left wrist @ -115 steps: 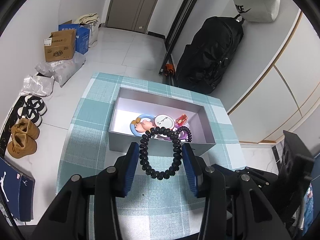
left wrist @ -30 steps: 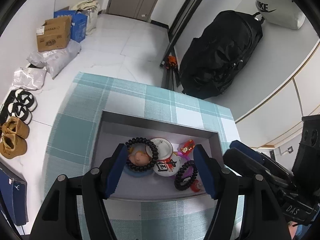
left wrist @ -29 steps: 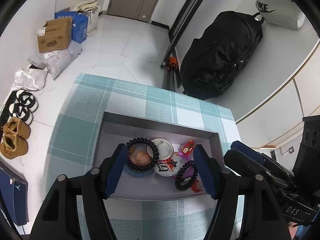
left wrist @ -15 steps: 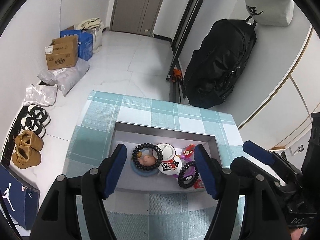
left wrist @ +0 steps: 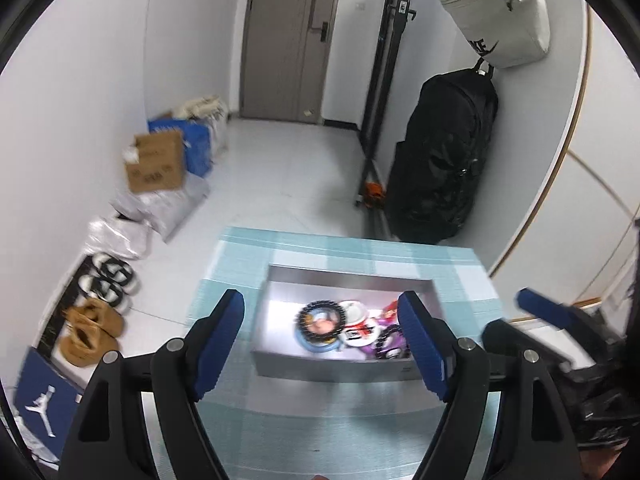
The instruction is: Organize jewelry
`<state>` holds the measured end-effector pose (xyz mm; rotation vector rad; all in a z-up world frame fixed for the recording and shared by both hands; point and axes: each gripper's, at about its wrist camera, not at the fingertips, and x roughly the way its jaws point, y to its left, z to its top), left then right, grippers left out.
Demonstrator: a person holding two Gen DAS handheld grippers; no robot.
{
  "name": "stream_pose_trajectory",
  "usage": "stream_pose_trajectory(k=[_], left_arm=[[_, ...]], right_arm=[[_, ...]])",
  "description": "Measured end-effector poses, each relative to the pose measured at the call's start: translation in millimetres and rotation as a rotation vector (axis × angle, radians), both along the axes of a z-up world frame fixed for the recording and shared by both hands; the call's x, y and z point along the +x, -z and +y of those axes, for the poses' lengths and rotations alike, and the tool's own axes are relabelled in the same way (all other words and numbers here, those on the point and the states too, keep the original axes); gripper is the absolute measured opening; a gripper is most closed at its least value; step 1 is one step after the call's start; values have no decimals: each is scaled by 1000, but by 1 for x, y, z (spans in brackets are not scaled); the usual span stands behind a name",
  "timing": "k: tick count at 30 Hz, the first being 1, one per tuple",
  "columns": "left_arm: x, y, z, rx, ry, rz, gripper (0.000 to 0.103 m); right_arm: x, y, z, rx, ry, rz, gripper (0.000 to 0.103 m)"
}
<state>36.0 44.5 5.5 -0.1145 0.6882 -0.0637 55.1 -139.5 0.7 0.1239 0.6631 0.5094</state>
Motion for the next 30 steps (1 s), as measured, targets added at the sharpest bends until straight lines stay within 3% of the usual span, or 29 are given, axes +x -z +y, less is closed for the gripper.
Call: stream_pose_trajectory(k=[8, 15, 30], left_arm=[[-18, 5, 3, 13, -29, -7, 76], [-26, 8, 7, -11, -56, 16, 76], [-39, 5, -2, 17, -41, -5, 76]], right_arm=[[-25, -1, -7, -21, 14, -36, 103], [-36, 4, -13, -7, 39, -16, 103], [-45, 1, -15, -2, 46, -24, 103]])
